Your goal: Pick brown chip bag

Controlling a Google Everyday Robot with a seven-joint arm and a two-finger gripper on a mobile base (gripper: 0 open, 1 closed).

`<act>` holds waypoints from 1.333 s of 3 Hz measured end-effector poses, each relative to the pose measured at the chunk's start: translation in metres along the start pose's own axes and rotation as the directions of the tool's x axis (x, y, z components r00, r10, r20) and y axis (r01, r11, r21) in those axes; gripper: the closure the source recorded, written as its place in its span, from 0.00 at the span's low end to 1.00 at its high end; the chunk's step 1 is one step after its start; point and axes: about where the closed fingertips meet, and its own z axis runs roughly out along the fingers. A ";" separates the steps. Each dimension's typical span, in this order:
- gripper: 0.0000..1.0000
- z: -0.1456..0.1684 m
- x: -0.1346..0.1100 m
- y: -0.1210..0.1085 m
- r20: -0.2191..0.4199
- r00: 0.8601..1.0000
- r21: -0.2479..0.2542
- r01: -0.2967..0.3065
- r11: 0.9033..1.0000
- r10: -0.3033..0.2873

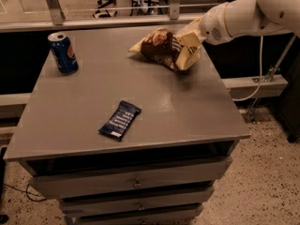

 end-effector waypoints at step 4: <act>1.00 -0.037 -0.113 0.026 0.129 0.965 -0.009 0.233 0.972 -0.230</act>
Offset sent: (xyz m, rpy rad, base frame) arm -0.0292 0.0313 0.0546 0.0550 -0.0745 0.1450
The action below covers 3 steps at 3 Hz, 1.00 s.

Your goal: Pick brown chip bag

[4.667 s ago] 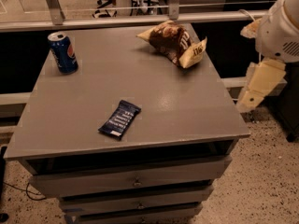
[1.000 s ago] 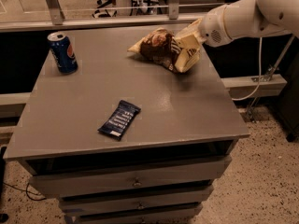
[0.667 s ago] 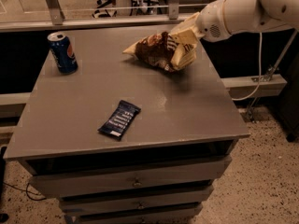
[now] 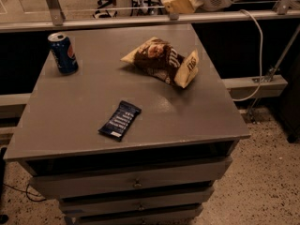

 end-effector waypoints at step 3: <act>0.59 -0.006 0.019 0.003 -0.079 0.996 -0.024 -0.036 0.999 0.034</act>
Offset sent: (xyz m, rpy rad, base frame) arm -0.0062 -0.0124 -0.0033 -0.0619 0.0739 -0.0139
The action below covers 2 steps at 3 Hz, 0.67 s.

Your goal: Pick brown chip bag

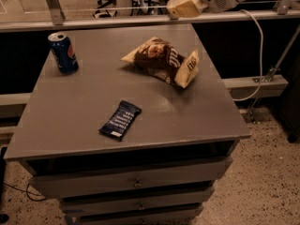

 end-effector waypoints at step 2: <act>0.13 0.015 0.053 0.005 -0.056 0.994 0.005 -0.095 0.995 0.095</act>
Offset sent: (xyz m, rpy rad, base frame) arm 0.0124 -0.0308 -0.0780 0.0055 0.1488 -0.1156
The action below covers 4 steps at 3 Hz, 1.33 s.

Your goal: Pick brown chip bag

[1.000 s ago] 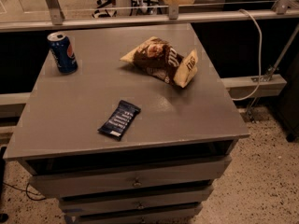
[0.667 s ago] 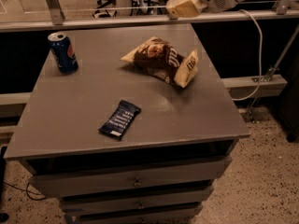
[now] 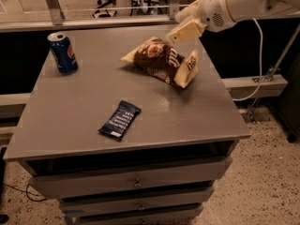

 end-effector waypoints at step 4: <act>0.00 0.058 0.071 0.047 -0.143 0.982 -0.076 -0.135 0.988 0.123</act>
Offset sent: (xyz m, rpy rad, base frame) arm -0.0063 0.0153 -0.0706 -0.0413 0.1585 -0.0460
